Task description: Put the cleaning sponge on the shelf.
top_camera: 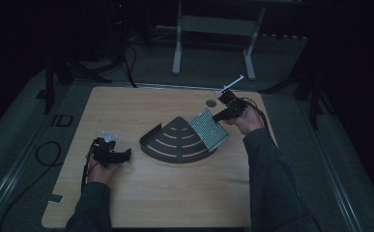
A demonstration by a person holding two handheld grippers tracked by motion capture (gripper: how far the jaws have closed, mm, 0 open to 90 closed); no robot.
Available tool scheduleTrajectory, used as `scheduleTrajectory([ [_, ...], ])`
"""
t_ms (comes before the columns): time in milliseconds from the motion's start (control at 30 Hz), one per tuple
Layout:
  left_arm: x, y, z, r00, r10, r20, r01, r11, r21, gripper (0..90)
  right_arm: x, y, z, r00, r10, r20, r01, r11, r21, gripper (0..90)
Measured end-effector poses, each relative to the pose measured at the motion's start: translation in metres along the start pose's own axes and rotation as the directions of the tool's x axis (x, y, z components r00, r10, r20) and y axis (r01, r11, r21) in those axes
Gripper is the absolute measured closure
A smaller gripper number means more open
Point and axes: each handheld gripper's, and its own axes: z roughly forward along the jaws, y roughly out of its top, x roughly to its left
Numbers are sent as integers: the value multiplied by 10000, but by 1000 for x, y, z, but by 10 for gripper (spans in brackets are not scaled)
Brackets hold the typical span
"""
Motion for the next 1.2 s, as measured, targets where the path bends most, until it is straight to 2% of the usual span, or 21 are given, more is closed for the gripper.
scheduleTrajectory([
  [433, 0, 0, 0, 10000, -1, 1, 1, 10000, -6, 102, 5, 10, 16, 9997, -224, -72, 224, 9997, -18, 900],
  [533, 0, 0, 0, 10000, -4, -3, 4, 10000, -4, 102, 6, 13, 23, 9993, -372, 21, 372, 9993, 75, 900],
  [967, 0, 0, 0, 10000, -5, -3, 5, 10000, -4, 102, 9, 17, 41, 9991, -426, 61, 425, 9988, 260, 900],
  [1200, 0, 0, 0, 10000, -4, -1, 4, 10000, -2, 102, 13, 17, 50, 9980, -581, 242, 571, 9975, 409, 900],
])
